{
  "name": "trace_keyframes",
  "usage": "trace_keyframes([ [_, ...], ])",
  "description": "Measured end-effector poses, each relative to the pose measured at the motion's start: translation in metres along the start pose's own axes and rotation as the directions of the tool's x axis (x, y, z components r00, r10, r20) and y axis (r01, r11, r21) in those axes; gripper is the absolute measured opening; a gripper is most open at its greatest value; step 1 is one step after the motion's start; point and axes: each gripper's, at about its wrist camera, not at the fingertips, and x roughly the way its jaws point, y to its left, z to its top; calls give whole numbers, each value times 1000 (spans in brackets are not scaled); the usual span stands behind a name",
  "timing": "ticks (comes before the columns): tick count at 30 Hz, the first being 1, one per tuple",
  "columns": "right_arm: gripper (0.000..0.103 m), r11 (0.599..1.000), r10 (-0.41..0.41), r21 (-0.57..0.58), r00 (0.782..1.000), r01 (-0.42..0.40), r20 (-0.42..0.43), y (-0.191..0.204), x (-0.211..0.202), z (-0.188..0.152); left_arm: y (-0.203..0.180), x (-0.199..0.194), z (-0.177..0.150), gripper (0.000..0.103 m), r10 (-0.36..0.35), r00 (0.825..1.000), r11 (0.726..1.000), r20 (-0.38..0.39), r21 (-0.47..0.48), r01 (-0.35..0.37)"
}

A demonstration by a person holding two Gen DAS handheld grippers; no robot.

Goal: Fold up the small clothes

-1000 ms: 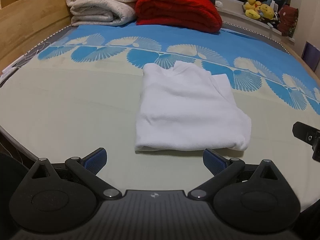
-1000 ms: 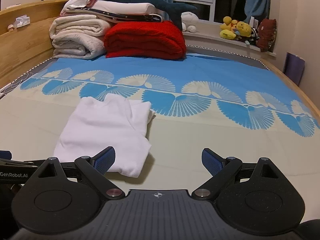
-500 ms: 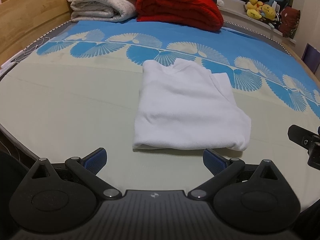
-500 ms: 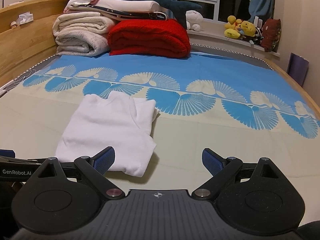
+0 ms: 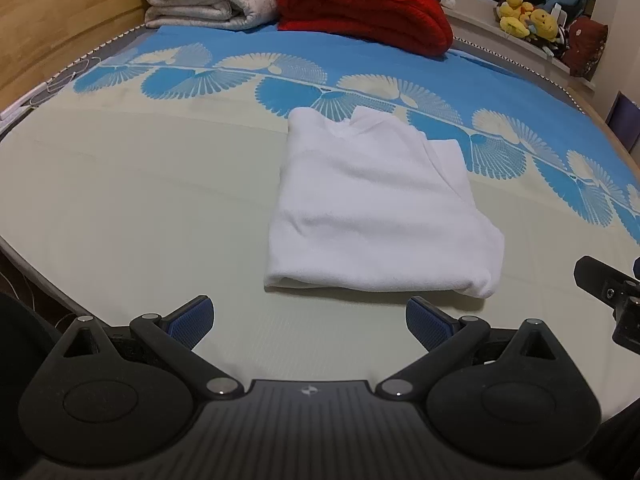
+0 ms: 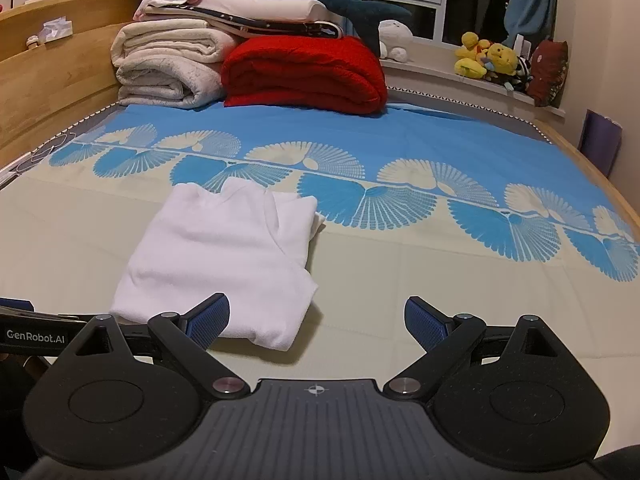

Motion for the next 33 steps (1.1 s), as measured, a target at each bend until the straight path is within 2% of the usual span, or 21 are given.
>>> trace_keyframes([
  [33,95,999,17,-31,1000,-18,-16,5,4,-4,2,3,-3,102,5,1000,1000,-12,-13,-5],
])
